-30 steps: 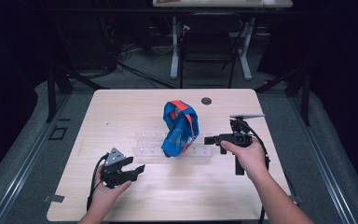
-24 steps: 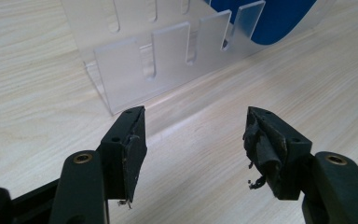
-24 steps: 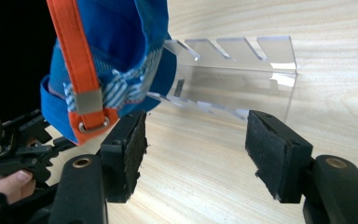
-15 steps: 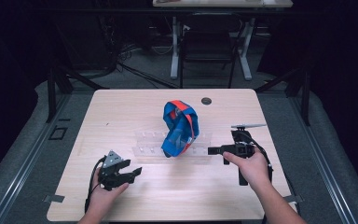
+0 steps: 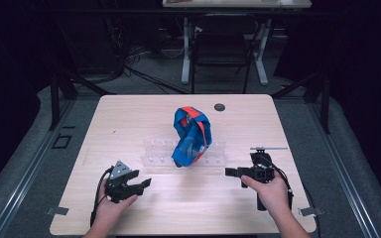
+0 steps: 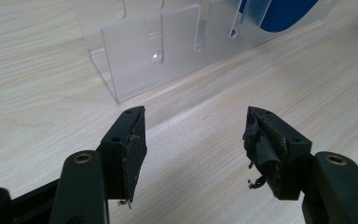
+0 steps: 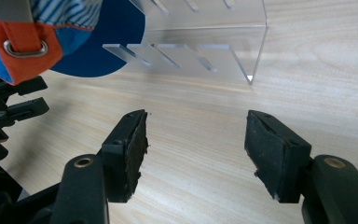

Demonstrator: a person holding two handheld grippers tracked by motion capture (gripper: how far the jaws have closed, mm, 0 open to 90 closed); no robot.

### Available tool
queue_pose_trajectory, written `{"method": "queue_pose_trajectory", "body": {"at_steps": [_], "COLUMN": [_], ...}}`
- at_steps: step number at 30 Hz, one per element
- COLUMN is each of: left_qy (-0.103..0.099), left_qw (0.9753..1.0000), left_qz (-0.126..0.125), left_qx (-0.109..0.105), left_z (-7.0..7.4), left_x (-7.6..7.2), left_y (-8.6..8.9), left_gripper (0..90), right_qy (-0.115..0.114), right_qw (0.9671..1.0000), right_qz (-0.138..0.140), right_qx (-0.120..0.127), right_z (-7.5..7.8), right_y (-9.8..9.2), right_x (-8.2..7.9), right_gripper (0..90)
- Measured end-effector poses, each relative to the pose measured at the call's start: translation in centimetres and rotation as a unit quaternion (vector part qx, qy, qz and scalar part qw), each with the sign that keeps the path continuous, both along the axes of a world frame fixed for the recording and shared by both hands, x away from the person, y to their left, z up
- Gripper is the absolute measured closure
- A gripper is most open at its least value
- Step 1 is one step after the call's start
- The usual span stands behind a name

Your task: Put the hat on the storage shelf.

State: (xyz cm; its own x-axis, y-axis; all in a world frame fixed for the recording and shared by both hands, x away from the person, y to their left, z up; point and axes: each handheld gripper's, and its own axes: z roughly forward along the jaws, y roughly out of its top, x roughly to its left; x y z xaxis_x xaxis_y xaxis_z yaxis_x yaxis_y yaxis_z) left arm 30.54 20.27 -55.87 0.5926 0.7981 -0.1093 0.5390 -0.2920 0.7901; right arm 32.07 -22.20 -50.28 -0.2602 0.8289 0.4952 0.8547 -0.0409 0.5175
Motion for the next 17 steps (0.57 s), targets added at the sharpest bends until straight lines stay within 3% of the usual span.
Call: {"method": "queue_pose_trajectory", "body": {"at_steps": [9,12,17], "left_qy": [-0.002,-0.008,-0.011], "left_qw": [1.0000,0.9999,0.9999], "left_qz": [-0.004,-0.002,-0.007], "left_qx": [0.006,0.011,0.008], "left_z": [-0.1,0.0,0.1], "left_x": [-0.1,-0.1,-0.1], "left_y": [-0.2,-0.3,-0.8], "left_gripper": [39.7,39.7,40.5], "right_qy": [-0.003,-0.012,-0.049], "right_qw": [0.9996,0.9997,0.9984], "right_qz": [-0.011,-0.009,-0.014], "right_qx": [0.025,0.019,0.024], "right_z": [-1.8,-2.3,-3.2], "right_y": [-0.5,-0.7,-1.1], "right_x": [-0.9,-1.3,-2.6], "right_gripper": [38.5,38.5,38.7]}}
